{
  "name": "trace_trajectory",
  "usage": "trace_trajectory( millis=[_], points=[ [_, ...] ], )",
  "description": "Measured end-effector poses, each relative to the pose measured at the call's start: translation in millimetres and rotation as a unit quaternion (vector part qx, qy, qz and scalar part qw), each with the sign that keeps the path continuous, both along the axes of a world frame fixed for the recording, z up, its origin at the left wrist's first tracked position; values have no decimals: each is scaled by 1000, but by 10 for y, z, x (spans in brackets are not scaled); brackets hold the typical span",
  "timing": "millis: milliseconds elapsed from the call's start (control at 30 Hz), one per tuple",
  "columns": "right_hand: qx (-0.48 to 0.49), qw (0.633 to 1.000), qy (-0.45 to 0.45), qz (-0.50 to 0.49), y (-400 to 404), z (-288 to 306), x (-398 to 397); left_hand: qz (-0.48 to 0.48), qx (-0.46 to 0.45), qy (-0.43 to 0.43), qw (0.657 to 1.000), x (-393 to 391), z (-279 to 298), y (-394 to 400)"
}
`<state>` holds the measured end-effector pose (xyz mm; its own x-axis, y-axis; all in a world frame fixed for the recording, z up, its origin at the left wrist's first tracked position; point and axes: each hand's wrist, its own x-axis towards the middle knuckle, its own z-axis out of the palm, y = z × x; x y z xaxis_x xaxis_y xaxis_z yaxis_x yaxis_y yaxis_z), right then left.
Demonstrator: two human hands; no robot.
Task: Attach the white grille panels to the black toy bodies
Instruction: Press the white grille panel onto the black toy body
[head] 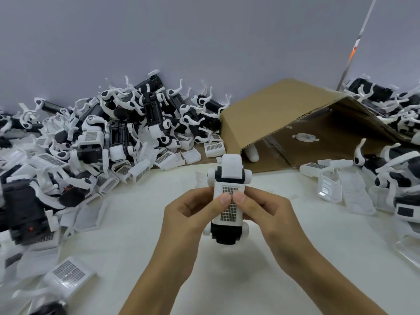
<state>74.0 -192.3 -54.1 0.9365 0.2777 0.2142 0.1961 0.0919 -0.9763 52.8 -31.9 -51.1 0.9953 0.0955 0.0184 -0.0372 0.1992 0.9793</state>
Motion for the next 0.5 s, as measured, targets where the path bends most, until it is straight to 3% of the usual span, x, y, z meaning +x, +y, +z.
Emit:
trace_trajectory(
  millis=[167,367,500],
  points=[
    [-51,998,-37,-25,21,18,-20,-12,-1,-38,999,-9,24,31],
    [28,996,10,-82,22,15,-42,19,-17,-37,999,-2,-11,8],
    [-67,990,-43,-117,-33,47,-32,81,85,-68,991,21,-51,6]
  ],
)
